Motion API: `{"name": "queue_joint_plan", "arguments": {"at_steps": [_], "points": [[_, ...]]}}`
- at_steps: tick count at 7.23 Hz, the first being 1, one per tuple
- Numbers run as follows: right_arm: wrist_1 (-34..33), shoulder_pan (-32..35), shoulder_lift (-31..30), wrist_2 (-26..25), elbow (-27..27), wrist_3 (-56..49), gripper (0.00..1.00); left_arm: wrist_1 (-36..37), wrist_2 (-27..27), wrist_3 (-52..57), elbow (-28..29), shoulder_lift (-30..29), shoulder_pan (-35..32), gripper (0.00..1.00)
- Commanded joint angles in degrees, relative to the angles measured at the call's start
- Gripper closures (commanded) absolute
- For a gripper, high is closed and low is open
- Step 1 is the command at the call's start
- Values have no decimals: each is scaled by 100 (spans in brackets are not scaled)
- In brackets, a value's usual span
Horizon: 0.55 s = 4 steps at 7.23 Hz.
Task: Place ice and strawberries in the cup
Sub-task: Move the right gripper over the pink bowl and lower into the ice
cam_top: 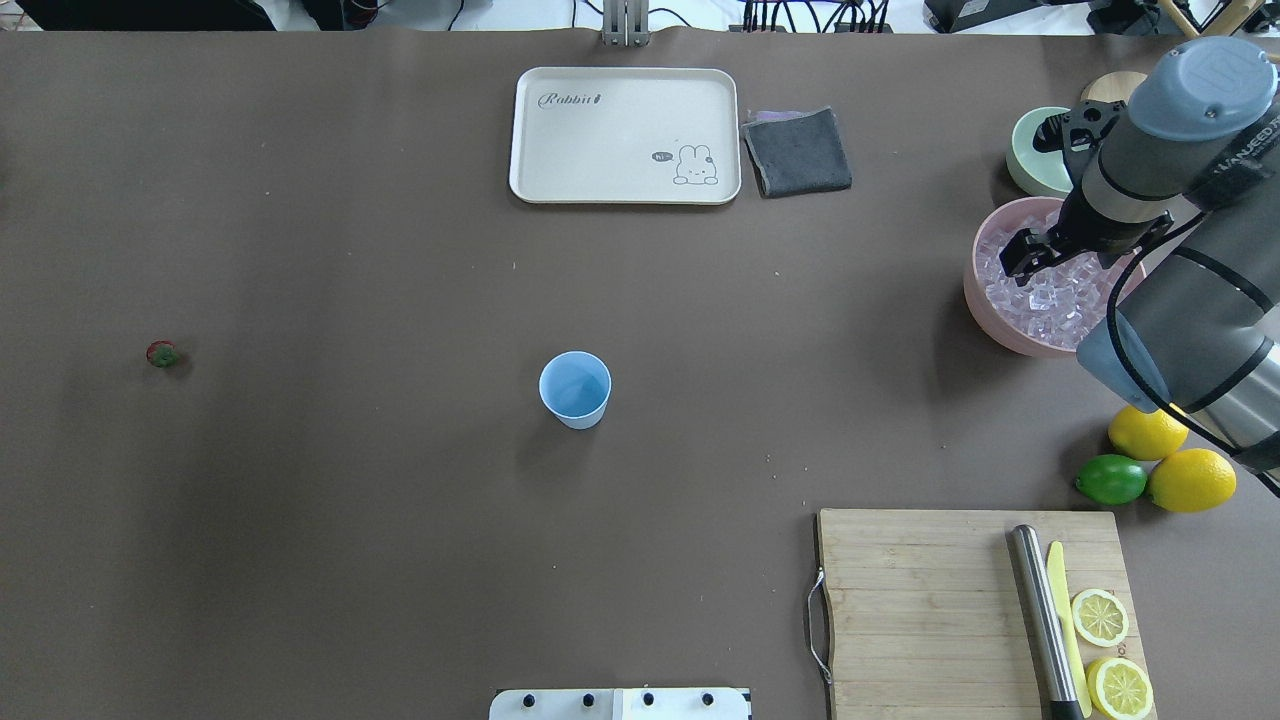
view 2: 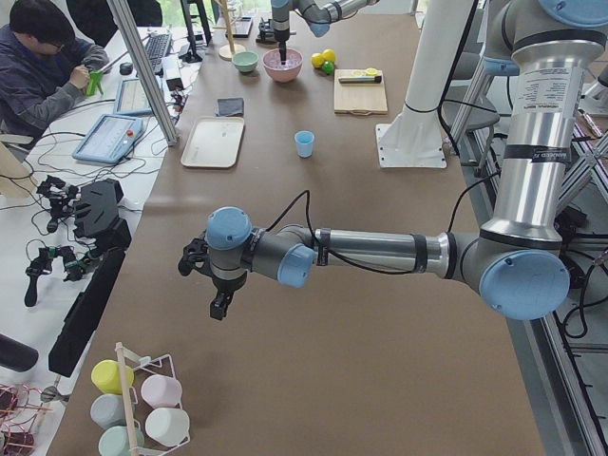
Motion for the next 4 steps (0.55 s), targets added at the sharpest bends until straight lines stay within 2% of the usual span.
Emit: {"name": "queue_joint_plan", "arguments": {"at_steps": [1, 4], "points": [[0, -112, -22, -152, -115, 5, 11, -29, 0, 0, 7, -9, 77, 2], [0, -192, -39, -205, -176, 40, 13, -29, 0, -9, -1, -18, 86, 3]]}}
